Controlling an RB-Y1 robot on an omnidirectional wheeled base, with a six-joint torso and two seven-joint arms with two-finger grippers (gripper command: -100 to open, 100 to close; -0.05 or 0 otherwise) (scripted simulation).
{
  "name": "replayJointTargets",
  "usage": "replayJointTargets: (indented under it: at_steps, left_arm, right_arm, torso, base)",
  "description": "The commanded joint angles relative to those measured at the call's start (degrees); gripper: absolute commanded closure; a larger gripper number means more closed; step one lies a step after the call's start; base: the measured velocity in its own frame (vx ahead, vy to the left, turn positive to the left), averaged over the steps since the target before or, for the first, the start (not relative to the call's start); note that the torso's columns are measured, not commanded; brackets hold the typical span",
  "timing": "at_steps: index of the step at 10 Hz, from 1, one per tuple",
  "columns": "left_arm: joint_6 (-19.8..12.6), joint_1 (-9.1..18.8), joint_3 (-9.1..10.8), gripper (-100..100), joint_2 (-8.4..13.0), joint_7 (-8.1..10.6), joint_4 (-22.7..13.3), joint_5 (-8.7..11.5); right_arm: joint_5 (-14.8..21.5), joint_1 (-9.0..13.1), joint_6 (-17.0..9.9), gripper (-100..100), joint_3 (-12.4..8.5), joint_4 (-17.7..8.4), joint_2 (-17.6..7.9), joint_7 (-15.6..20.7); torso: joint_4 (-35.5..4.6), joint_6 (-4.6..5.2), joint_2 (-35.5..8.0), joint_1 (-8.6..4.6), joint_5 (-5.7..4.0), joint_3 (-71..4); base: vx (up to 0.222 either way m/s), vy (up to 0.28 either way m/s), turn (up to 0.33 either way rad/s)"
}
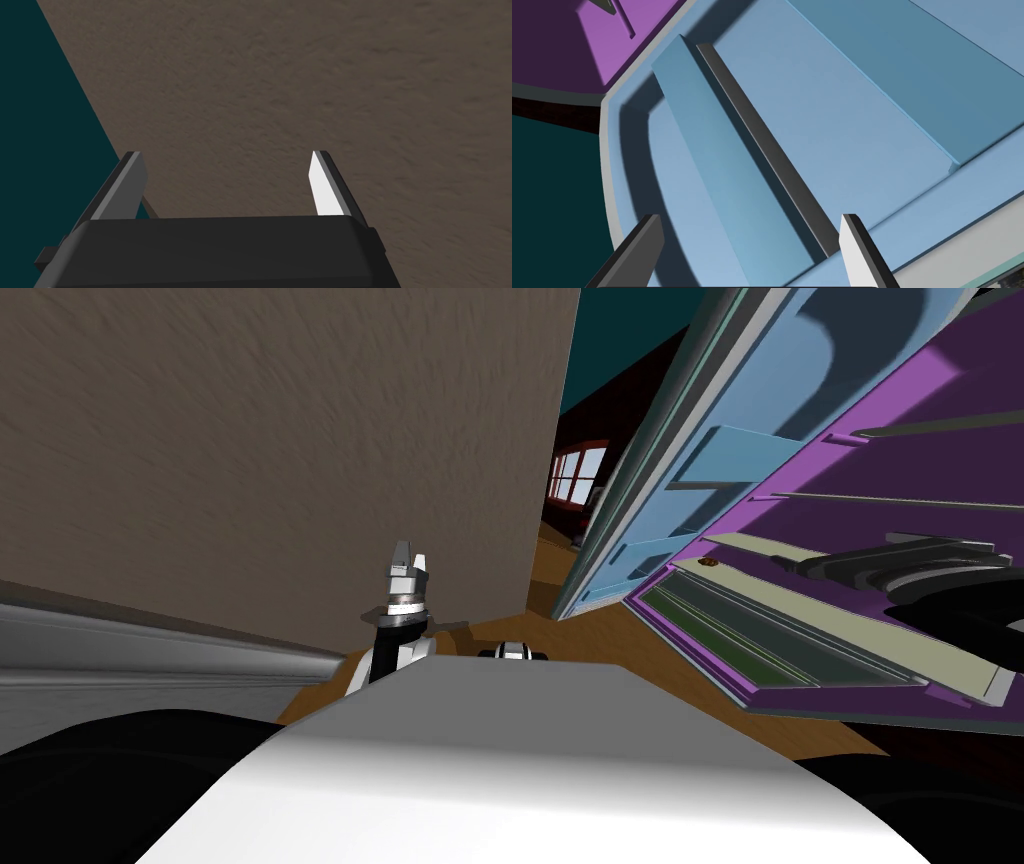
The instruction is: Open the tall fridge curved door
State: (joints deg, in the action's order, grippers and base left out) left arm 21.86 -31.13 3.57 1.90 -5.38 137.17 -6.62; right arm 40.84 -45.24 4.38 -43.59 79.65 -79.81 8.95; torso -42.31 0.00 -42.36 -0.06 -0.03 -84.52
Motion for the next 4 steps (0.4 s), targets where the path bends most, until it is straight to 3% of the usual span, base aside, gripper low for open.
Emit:
replayJointTargets:
  at_steps: [1,4]
  left_arm:
    - [0.0,0.0,0.0,0,0.0,0.0,0.0,0.0]
    - [0.0,0.0,0.0,0,0.0,0.0,0.0,0.0]
  right_arm:
    - [0.0,0.0,0.0,0,0.0,0.0,0.0,0.0]
    - [0.0,0.0,0.0,0,0.0,0.0,0.0,0.0]
  torso:
    - [0.01,0.0,0.02,0.02,0.01,-0.02]
    - [0.03,0.0,0.09,0.07,0.03,-0.06]
  base:
    - [0.0,0.0,0.0]
    - [0.0,0.0,0.0]
